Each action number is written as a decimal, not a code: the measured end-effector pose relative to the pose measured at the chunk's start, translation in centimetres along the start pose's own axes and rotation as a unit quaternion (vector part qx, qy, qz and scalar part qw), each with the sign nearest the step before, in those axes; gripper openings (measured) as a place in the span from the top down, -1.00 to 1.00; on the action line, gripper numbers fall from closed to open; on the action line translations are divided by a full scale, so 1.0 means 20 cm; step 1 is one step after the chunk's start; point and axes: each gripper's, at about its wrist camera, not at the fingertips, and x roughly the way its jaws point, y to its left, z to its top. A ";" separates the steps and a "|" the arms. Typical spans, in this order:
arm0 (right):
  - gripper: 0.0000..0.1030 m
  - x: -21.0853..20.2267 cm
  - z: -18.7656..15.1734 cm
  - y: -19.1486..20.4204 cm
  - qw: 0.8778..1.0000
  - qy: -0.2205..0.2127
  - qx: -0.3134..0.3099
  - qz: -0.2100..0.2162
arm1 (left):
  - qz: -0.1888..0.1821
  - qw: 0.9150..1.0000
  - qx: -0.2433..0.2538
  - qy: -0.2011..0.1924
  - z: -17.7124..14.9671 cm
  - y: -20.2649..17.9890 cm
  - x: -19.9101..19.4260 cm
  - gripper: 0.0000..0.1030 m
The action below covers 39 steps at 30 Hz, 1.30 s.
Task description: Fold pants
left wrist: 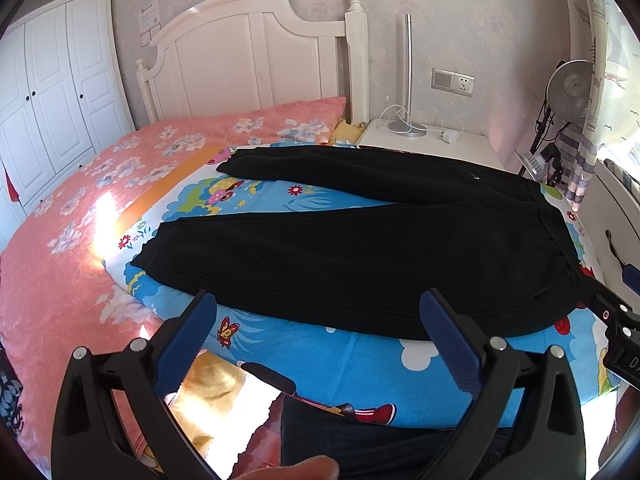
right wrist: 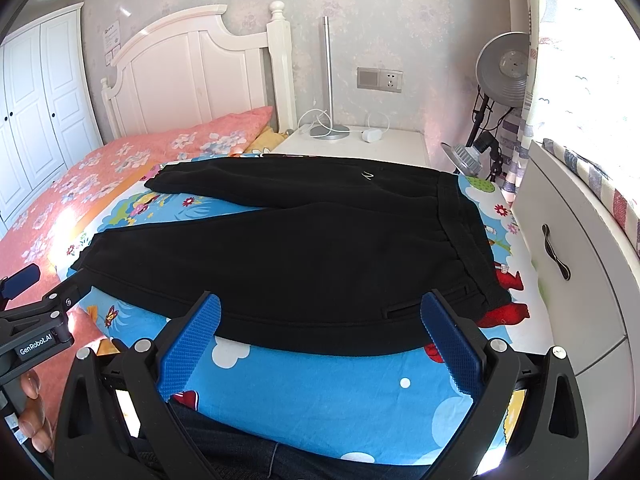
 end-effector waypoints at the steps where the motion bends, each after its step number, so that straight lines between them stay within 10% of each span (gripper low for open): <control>1: -0.89 0.00 0.00 0.00 1.000 0.000 0.000 0.000 | 0.000 1.000 0.000 0.000 0.00 0.00 0.00 -0.97; 39: -0.89 -0.01 0.00 0.00 1.000 -0.001 0.001 0.000 | -0.003 1.000 0.000 -0.002 0.02 0.00 0.00 -0.97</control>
